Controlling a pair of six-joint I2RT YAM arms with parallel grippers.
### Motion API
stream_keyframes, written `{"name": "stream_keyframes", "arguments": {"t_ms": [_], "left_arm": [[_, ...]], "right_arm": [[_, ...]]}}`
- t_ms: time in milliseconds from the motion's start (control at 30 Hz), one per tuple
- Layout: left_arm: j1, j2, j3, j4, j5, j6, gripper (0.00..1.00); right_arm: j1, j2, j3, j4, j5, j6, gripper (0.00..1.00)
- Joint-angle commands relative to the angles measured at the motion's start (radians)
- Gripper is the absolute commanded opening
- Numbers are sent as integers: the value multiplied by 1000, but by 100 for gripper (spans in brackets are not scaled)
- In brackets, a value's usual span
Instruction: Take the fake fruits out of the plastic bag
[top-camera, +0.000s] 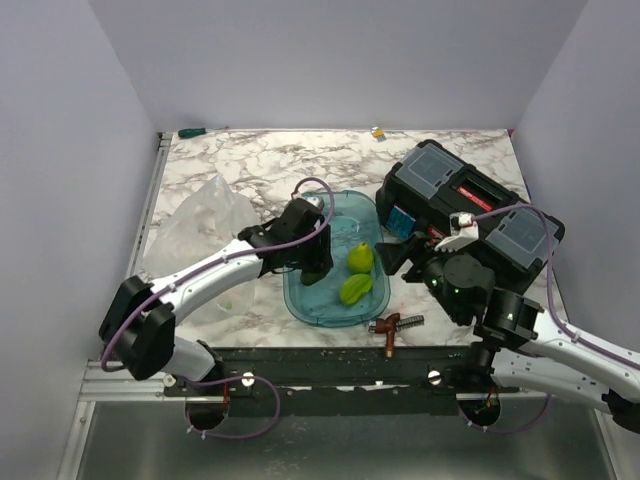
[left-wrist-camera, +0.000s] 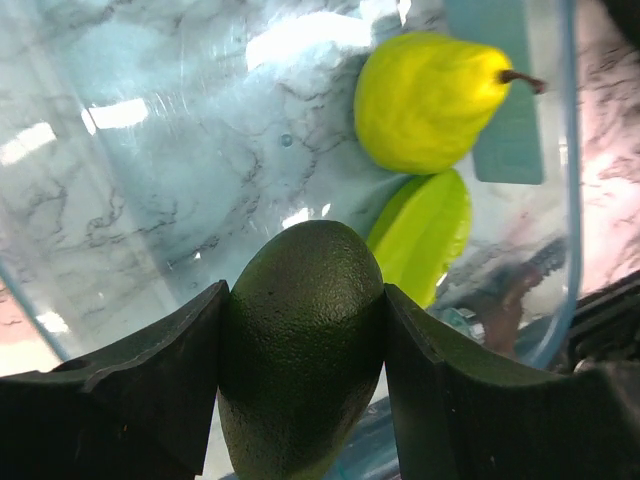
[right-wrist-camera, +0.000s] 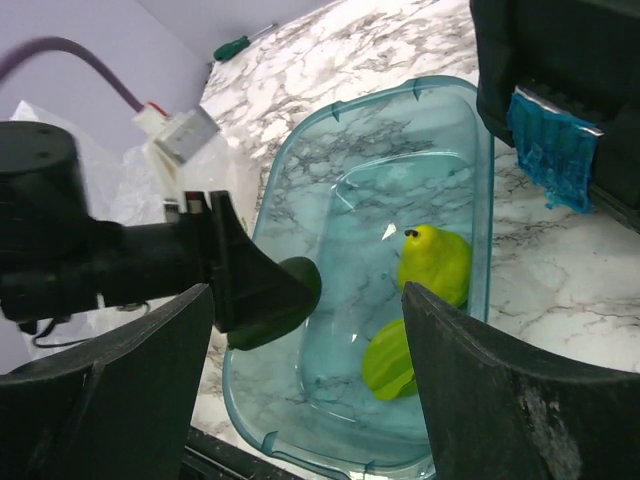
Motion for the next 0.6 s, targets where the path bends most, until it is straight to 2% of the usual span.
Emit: {"name": "stream_keyframes", "arguments": {"t_ms": [0,67,133,333,433,567], "left_arm": [[-6,97,35,55,-19,3,8],[-6,140,39,62,12,-5,14],[-6,177,31,78,44,-27,24],[-6,170,-6,97,51,-44,61],[-6,136,-7,82,44,-27,71],[-6,96,-5,66,49,-15,77]], "right_arm": [[-1,-60,-19,-83,57,33,79],[-1,-79,-23,-92,56,35,79],[-2,-92,-23,-100,56,35,79],[-2,-95,-15,-107,50,37,79],[-1,-88,-12,-102,45,38,79],[-2,-76,-10,-87,36,33,79]]}}
